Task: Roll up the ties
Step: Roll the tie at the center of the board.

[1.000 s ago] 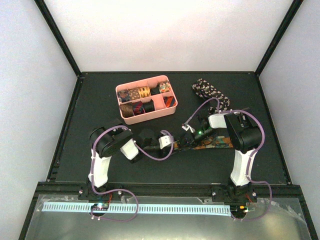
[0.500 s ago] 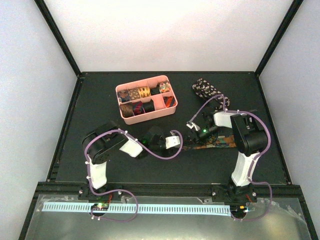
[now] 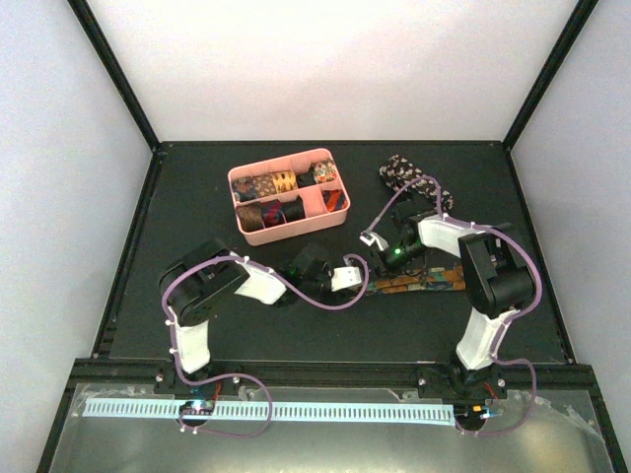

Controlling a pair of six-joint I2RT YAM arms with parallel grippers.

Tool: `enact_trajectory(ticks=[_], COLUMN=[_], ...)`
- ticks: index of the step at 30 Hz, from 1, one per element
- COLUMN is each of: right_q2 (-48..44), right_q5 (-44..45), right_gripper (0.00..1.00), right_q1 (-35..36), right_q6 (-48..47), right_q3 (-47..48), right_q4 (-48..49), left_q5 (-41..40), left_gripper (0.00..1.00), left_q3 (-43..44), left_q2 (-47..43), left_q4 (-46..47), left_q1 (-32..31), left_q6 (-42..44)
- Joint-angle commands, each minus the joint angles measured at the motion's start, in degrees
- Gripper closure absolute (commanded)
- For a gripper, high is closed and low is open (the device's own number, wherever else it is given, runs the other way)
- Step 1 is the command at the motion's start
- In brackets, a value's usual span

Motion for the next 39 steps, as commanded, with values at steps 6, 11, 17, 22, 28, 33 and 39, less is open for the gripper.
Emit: enact_trajectory(ticks=[6, 11, 17, 22, 28, 33, 39], right_q2=[2.8, 2.0, 2.2, 3.5, 9.2, 7.0, 6.1], right_q5=[3.9, 8.4, 11.2, 12.0, 4.6, 3.0, 6.1], right_gripper=[0.91, 0.98, 0.98, 0.98, 0.98, 0.98, 0.98], right_q1=[2.6, 1.4, 0.5, 0.7, 2.8, 2.2, -3.5], right_q6=[0.9, 0.3, 0.9, 1.7, 4.7, 3.1, 1.5], right_q3=[-0.6, -2.0, -4.3, -4.5, -2.3, -4.2, -5.9], right_q4=[2.6, 2.1, 2.8, 4.1, 10.7, 8.8, 3.6], left_q5=[-3.6, -2.9, 5.9, 8.8, 12.6, 15.4, 16.0], left_gripper=[0.66, 0.53, 0.20, 0.14, 0.14, 0.14, 0.10], left_q3=[-0.8, -2.1, -10.5, -16.5, -20.7, -22.0, -19.7], left_q2=[2.1, 1.7, -3.9, -9.1, -13.0, -11.0, -5.4], left_q4=[-9.6, -6.4, 12.7, 22.8, 27.0, 30.7, 34.9], left_q1=[-0.3, 0.5, 4.5, 6.7, 11.1, 11.2, 10.1], left_q6=[0.3, -2.2, -10.6, -14.2, -17.3, -16.9, -17.3])
